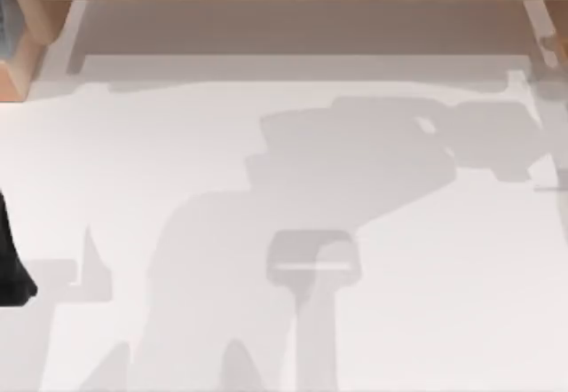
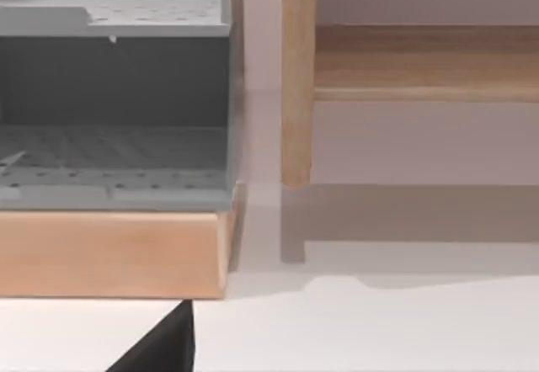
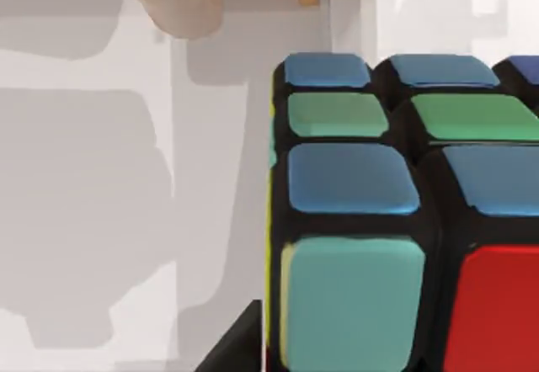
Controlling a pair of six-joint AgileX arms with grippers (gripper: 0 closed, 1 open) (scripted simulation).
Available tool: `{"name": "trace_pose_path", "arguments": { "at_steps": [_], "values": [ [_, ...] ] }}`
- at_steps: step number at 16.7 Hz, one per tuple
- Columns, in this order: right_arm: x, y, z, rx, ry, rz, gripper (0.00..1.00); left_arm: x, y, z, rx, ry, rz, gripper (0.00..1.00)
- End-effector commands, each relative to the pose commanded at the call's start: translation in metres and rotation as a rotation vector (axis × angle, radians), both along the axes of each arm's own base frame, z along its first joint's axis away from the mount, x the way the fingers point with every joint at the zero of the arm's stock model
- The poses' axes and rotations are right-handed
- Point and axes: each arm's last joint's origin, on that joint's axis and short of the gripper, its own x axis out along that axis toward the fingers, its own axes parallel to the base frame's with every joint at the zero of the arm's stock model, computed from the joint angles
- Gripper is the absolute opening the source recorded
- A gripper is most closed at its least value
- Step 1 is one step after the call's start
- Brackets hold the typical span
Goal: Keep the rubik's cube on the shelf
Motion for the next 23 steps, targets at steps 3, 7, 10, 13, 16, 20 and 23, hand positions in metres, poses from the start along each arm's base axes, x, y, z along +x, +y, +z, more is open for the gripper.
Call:
{"name": "trace_pose_path", "arguments": {
  "at_steps": [3, 7, 10, 13, 16, 20, 23],
  "values": [
    [-0.011, 0.064, -0.006, -0.003, -0.071, 0.075, 0.00, 0.000, 0.000, 0.000, 0.000, 0.000, 0.000, 1.00],
    [-0.026, 0.149, -0.026, -0.022, -0.249, 0.186, 0.00, 0.000, 0.000, 0.000, 0.000, 0.000, 0.000, 1.00],
    [-0.038, 0.205, -0.044, -0.032, -0.431, 0.241, 0.00, 0.000, 0.000, 0.000, 0.000, 0.000, 0.000, 1.00],
    [-0.049, 0.250, -0.059, -0.029, -0.634, 0.250, 0.00, 0.000, 0.000, 0.000, 0.000, 0.000, 0.000, 1.00],
    [-0.058, 0.285, -0.074, -0.015, -0.826, 0.212, 0.00, 0.000, 0.000, 0.000, 0.000, 0.000, 0.000, 1.00],
    [-0.066, 0.311, -0.093, -0.005, -1.004, 0.118, 0.00, 0.000, 0.000, 0.000, 0.000, 0.000, 0.000, 1.00],
    [-0.068, 0.317, -0.105, -0.014, -1.063, 0.057, 0.00, 0.000, 0.000, 0.000, 0.000, 0.000, 0.000, 1.00]
  ]
}}
